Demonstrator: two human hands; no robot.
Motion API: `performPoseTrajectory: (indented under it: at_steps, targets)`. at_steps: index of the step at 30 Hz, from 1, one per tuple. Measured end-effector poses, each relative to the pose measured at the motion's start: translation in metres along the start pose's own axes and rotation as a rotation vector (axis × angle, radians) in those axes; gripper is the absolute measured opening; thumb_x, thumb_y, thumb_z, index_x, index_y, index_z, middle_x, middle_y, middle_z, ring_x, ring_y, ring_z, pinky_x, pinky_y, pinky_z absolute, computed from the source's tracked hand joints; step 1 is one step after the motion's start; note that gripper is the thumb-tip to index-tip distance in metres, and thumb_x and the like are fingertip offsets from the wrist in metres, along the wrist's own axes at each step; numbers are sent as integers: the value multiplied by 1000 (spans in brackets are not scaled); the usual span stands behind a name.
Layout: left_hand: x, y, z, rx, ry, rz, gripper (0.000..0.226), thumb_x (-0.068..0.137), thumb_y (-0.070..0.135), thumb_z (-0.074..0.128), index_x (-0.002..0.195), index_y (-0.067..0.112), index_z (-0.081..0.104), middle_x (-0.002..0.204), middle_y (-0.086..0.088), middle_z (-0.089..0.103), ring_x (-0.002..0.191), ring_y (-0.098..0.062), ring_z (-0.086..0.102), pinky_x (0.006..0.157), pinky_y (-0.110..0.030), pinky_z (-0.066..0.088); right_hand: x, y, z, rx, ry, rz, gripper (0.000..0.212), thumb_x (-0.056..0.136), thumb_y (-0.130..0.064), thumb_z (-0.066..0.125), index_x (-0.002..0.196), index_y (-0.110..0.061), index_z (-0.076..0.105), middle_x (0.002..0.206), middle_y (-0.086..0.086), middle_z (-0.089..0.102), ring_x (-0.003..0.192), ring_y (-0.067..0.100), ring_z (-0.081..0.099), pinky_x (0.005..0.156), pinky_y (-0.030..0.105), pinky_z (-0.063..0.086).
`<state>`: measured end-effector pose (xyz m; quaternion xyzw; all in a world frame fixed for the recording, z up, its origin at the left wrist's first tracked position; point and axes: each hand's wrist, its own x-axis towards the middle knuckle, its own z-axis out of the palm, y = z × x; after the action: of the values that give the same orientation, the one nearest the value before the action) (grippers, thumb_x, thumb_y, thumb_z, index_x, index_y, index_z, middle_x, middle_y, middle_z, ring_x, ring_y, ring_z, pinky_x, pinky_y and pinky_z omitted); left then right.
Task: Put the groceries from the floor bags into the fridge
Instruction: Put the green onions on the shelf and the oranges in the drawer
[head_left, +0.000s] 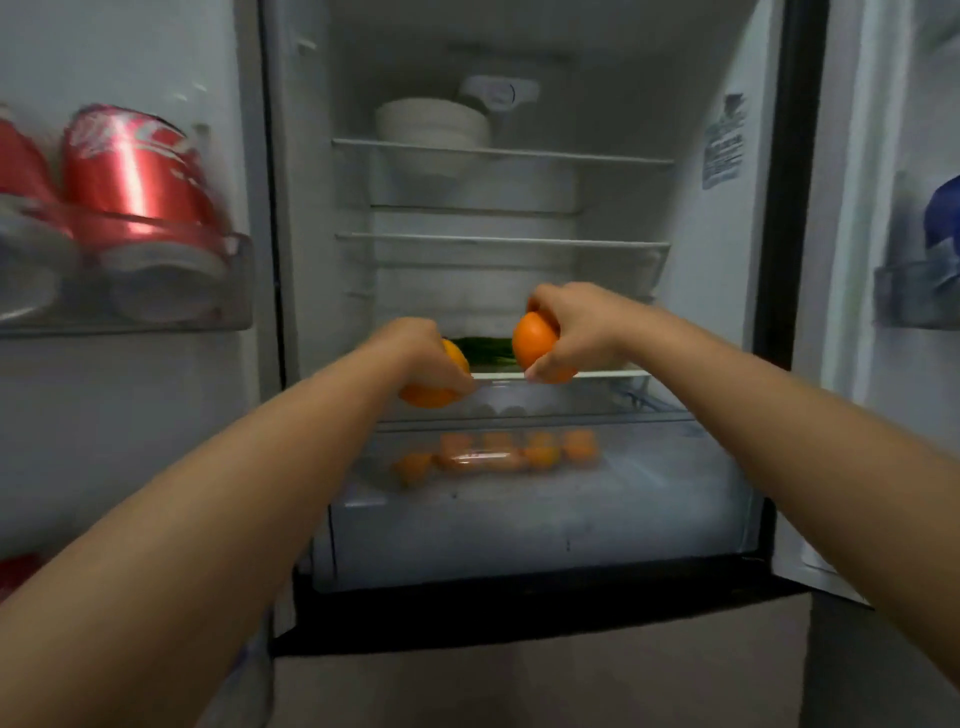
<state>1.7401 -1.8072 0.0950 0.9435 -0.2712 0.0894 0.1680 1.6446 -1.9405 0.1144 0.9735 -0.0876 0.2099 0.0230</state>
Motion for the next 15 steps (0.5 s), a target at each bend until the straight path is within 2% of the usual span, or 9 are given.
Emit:
performPoseTrajectory:
  at_steps: [2,4,6,8,11,13,15]
  targets:
    - [34,2,7,101,-72,-31,57,78,39,69,124,9,53,123,-11,56,110,-28,57,78,-31,46,36,12,14,-57,-139,-83,65,75,-34,74,128,-14,43,129,9,52,112,26,52,78,29,39]
    - [64,0,17,225,-173,-37,63,75,38,72,128,10,50,122,-9,55,108,-26,58,82,-32,49,69,21,32,-115,-284,-156,66,74,-33,75,128,-15,43,128,8,52,113,26,52,78,27,41]
    - [92,-5,30,333,-309,-21,69,73,37,75,131,11,47,128,-9,55,112,-27,58,91,-35,50,99,27,57,-173,-435,-217,68,73,-32,76,130,-16,43,124,7,51,114,27,53,87,33,49]
    - [116,-12,43,398,-476,-27,67,75,36,75,131,10,48,131,-10,55,114,-28,59,96,-38,51,125,32,86,-220,-599,-273,69,73,-29,76,131,-15,42,121,7,50,114,29,53,94,42,51]
    - [137,-23,65,518,-651,-35,57,80,37,69,127,8,53,128,-10,59,106,-25,60,97,-37,49,147,39,130,-250,-734,-346,64,76,-23,74,130,-9,42,128,13,50,114,32,54,95,44,51]
    - [148,-30,80,579,-734,-45,55,81,38,68,125,7,56,118,-10,61,96,-22,55,100,-39,46,154,42,153,-302,-736,-408,55,77,-24,71,124,-5,49,124,16,57,109,34,57,88,37,52]
    - [156,-39,91,598,-771,-40,55,83,38,67,125,6,55,115,-10,60,93,-22,52,98,-40,47,155,42,169,-347,-706,-485,44,79,-23,68,117,-3,55,117,19,62,103,34,59,69,28,43]
